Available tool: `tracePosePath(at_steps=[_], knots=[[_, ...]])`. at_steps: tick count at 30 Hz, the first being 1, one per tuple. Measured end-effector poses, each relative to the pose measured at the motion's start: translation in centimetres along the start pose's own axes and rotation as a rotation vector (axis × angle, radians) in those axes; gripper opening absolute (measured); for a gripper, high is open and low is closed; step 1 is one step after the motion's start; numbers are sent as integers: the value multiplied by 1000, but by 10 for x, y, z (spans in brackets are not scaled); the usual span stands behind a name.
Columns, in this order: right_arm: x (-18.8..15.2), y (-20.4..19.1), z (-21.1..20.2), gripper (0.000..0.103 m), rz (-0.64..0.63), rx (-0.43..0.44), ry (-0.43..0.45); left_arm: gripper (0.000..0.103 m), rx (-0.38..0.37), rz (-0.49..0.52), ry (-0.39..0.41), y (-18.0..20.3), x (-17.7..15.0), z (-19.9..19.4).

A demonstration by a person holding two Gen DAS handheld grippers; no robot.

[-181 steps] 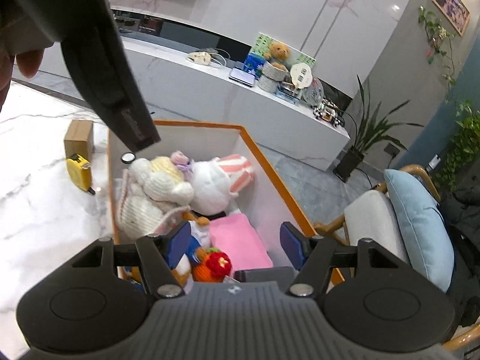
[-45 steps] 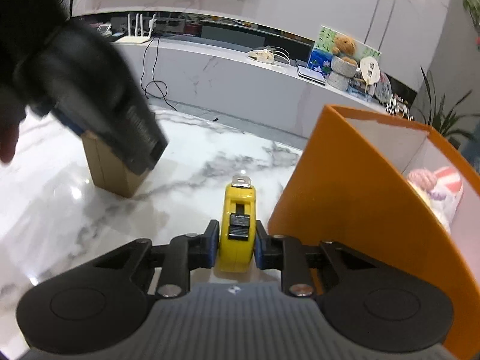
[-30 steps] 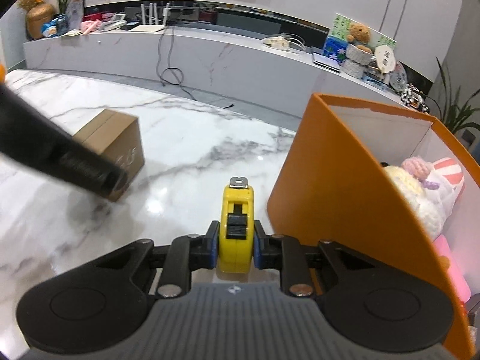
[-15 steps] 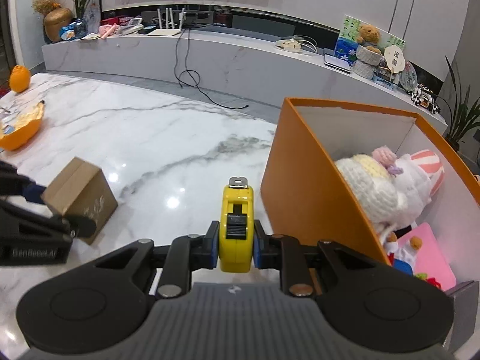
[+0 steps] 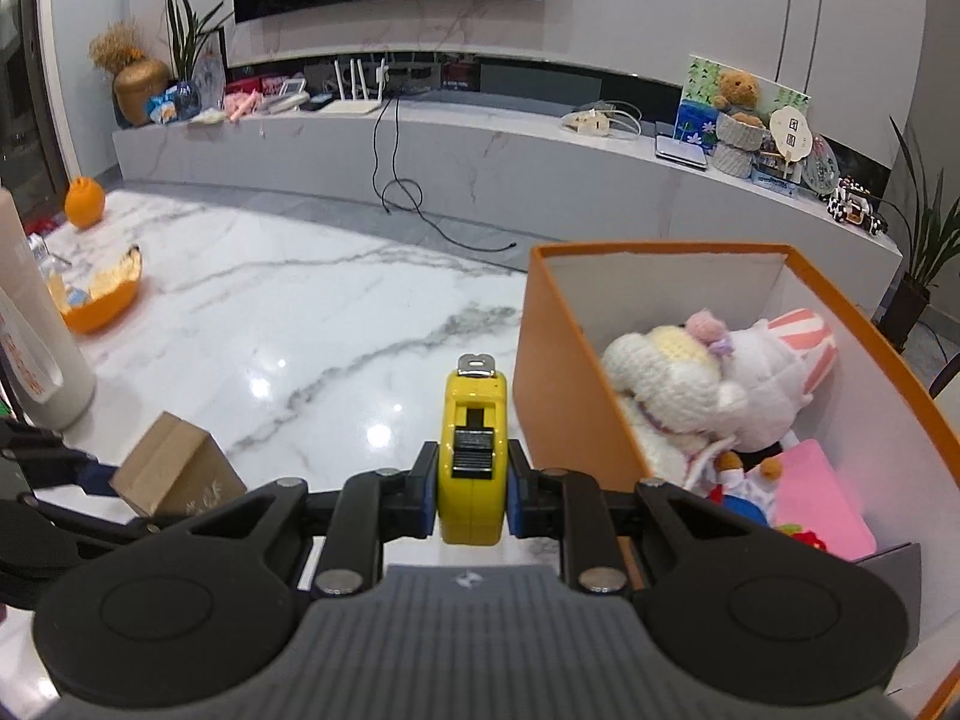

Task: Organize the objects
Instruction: 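Carry the cardboard box and tape measure over the orange box with both grippers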

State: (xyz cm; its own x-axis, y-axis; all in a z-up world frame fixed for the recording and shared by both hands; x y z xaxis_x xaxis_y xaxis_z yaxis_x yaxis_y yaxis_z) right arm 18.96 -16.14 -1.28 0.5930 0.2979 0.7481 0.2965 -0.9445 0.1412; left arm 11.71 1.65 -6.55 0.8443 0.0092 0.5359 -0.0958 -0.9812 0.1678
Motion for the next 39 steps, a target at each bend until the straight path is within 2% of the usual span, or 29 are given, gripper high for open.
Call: tracePosePath(at_steps=[8,14,26,32,39], knots=[[10,21,-19,22,75,35,34,53,6,6,37,11,15,-22],[20,47,-35,22,156,55,67,53,-15,39,82,33,37,-40],[24,123,-51,22,343,21,105,53,-109,134,149,110,86,-47],[19,164,-56,22,432,-29,116,53,-181,218,143,163,100,-37],[8,199,-54,22,487,-83,90,53,-276,302,110,220,108,-13]])
Point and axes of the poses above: each gripper's, at about its wrist camera, not at the fingertips, and z roughly the way its jaws point, y to its right, x to its top, the point moved 2 cm from there along z, roughly the way its jaws point, and after that the axes turned 12 degrees about -x, right-handed, at the moved point
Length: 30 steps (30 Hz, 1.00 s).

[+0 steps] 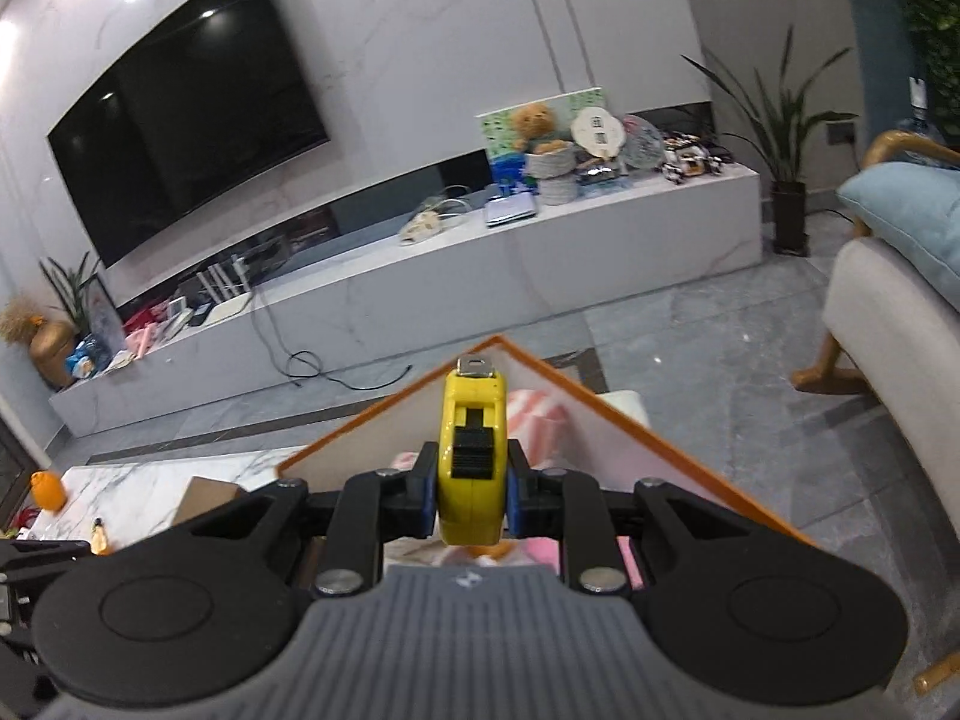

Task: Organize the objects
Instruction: 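Carry the cardboard box and tape measure over the orange box with both grippers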

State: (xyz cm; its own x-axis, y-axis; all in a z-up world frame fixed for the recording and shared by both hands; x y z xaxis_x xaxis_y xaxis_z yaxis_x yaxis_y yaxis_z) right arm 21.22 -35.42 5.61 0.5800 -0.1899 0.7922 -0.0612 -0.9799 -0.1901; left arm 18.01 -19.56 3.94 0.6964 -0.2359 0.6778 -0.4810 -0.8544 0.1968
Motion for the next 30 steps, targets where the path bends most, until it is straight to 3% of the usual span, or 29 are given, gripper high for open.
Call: tracePosePath(at_steps=[9,18,30], knots=[[-1,35,3,22,11,-73,-7,53,-74,43,-72,28,-3,41],[-6,50,14,22,-5,-101,-34,53,-51,53,-220,28,-22,74],[-19,34,34,22,-57,-96,-74,52,-43,52,-354,26,-30,92]])
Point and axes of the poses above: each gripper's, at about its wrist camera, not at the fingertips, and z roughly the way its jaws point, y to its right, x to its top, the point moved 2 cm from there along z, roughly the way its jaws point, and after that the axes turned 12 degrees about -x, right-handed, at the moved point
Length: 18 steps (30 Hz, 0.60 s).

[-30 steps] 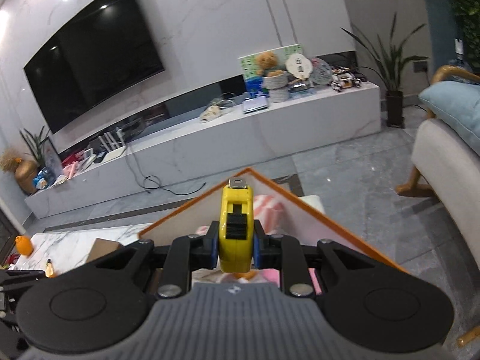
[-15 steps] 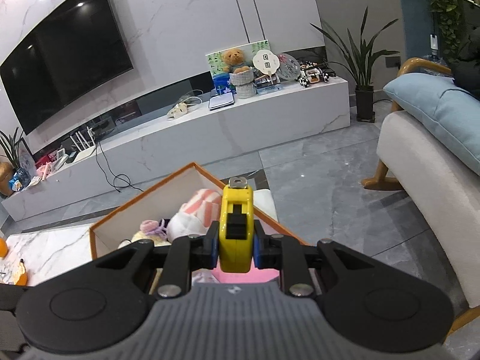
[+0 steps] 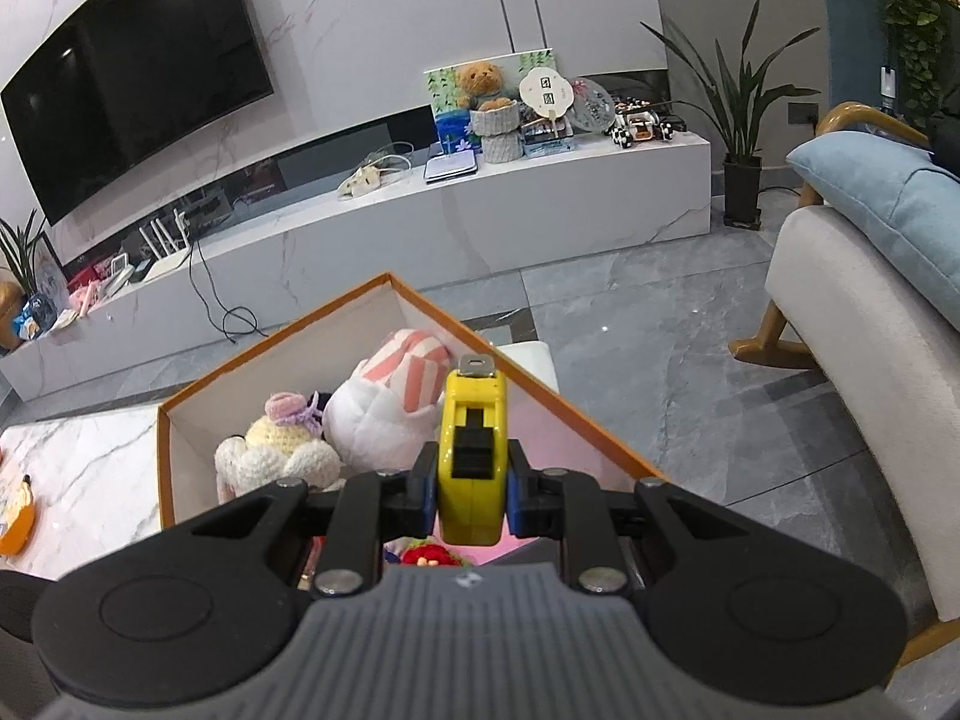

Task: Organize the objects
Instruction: 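Carry the cardboard box and tape measure over the orange box with both grippers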

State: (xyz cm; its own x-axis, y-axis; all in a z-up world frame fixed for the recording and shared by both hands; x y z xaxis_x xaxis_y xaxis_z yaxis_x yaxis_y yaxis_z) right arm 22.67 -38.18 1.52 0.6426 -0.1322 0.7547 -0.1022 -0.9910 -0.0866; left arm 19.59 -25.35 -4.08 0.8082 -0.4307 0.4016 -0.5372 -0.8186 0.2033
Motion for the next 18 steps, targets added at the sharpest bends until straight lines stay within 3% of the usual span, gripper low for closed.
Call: tracePosePath(at_steps=[7,18], knots=[[-5,-11,12,22,-38,-2,-25,52,32,30,-72,-2,6,14],[-14,-28,32,22,-99,-8,-83,52,17,47,-96,-4,7,16]])
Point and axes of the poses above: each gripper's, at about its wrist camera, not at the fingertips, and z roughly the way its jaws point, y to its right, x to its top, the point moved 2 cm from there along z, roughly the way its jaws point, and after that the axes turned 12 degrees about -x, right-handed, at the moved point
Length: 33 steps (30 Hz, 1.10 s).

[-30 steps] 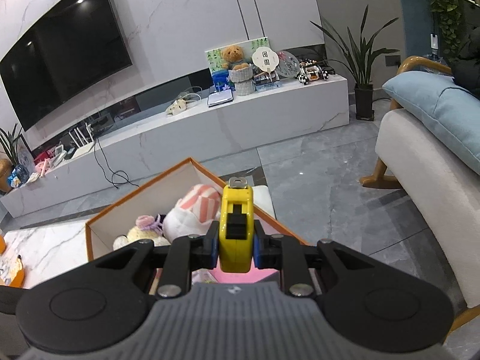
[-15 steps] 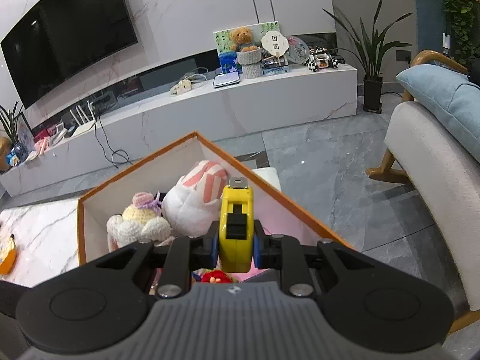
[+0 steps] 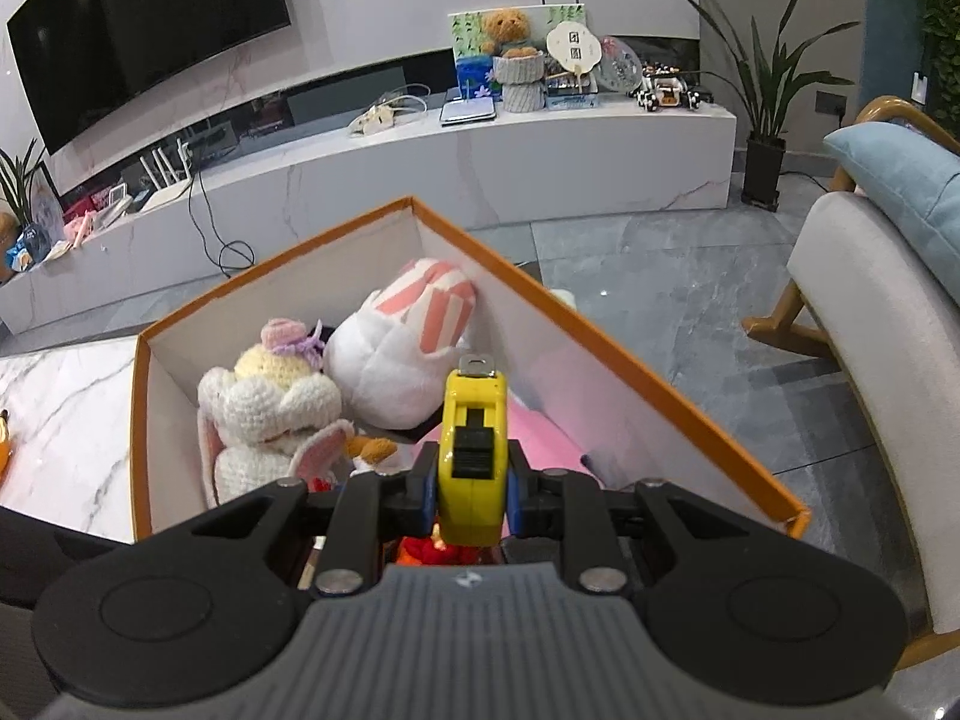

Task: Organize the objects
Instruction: 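Lower the cardboard box and tape measure into the orange box and open both grippers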

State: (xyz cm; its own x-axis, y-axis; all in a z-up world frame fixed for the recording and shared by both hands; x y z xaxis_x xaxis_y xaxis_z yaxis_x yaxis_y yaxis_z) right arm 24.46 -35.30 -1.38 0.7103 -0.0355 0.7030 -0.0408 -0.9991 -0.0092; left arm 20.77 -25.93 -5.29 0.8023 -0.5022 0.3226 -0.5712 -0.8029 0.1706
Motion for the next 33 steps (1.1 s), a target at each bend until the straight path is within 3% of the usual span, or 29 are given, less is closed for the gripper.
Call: tracePosePath(at_steps=[15,20,24,33], knots=[[-6,8,21,23,66,70,-88,53,66,52,-30,5,-4,5],[-7,10,25,23,71,57,-101,62,84,59,-53,4,-3,9],[-6,12,23,34,85,54,-93,70,102,60,-51,3,-4,13],[-3,18,13,35,59,-7,-56,72,86,50,-3,4,-13,7]])
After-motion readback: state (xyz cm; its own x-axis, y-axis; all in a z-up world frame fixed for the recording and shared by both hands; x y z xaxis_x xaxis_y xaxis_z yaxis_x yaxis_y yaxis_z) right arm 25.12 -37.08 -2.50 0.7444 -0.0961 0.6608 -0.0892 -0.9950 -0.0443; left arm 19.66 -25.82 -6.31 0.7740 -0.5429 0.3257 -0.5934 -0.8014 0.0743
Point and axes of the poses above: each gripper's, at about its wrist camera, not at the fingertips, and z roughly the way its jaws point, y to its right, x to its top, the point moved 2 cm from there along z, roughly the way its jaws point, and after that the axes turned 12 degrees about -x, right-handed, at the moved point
